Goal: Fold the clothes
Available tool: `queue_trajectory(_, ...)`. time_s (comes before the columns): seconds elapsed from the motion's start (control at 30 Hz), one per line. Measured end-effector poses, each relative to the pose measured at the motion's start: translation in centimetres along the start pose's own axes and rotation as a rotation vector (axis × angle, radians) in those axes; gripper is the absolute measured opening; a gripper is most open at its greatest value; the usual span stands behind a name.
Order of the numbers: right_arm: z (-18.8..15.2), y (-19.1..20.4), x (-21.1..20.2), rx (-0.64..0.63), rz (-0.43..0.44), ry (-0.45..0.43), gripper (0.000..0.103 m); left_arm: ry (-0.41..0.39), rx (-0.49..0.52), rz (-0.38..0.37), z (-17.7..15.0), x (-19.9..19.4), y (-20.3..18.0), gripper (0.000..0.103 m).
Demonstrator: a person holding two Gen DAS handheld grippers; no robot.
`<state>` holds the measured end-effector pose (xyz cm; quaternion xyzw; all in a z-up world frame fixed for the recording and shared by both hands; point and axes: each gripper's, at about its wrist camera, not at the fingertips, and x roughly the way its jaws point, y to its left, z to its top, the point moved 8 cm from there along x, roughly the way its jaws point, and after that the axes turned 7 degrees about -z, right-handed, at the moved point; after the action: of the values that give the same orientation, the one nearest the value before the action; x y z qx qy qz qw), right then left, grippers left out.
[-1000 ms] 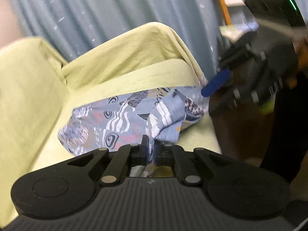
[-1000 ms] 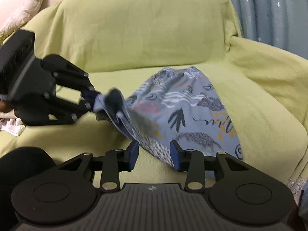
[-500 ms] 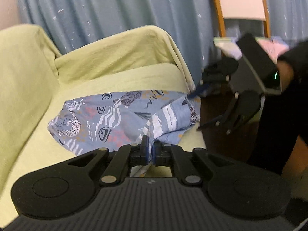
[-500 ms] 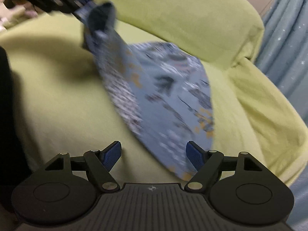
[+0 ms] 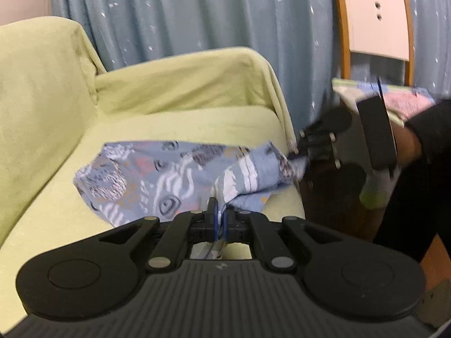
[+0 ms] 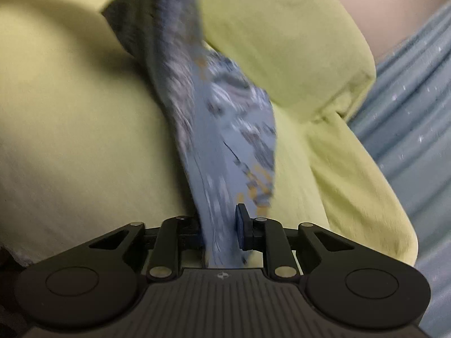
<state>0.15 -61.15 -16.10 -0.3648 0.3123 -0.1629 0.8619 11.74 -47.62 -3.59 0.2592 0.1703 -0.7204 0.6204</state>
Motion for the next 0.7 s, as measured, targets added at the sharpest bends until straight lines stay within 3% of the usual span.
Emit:
queue_trajectory(0.03, -0.4, -0.4, 0.2, 0.005, 0.002, 0.011, 0.003, 0.011, 0.012, -0.006, -0.3, -0.1, -0.5, 0.001)
queue_trajectory(0.17, -0.2, -1.4, -0.9, 0.015, 0.048, 0.019, 0.002, 0.054, 0.058, -0.031, -1.5, -0.6, -2.4, 0.001)
queue_trajectory(0.27, 0.3, -2.3, -4.3, 0.014, 0.082, 0.009, 0.002, 0.067, 0.066, -0.082, -2.7, -3.8, -5.3, 0.001)
queue_trajectory(0.43, 1.0, -2.0, -11.3, -0.038, 0.232, 0.018, 0.002, 0.089, 0.061, -0.149, -3.8, -7.6, -8.1, 0.001)
queue_trajectory(0.6, 2.8, -3.0, -12.3, -0.118, 0.318, 0.017, 0.002, 0.016, -0.099, -0.114, -1.9, -6.5, -2.9, 0.001)
queue_trajectory(0.7, 4.7, -5.3, -9.8, -0.097, 0.359, 0.026, 0.002, -0.021, -0.268, -0.105, -1.4, -4.0, 2.1, 0.001)
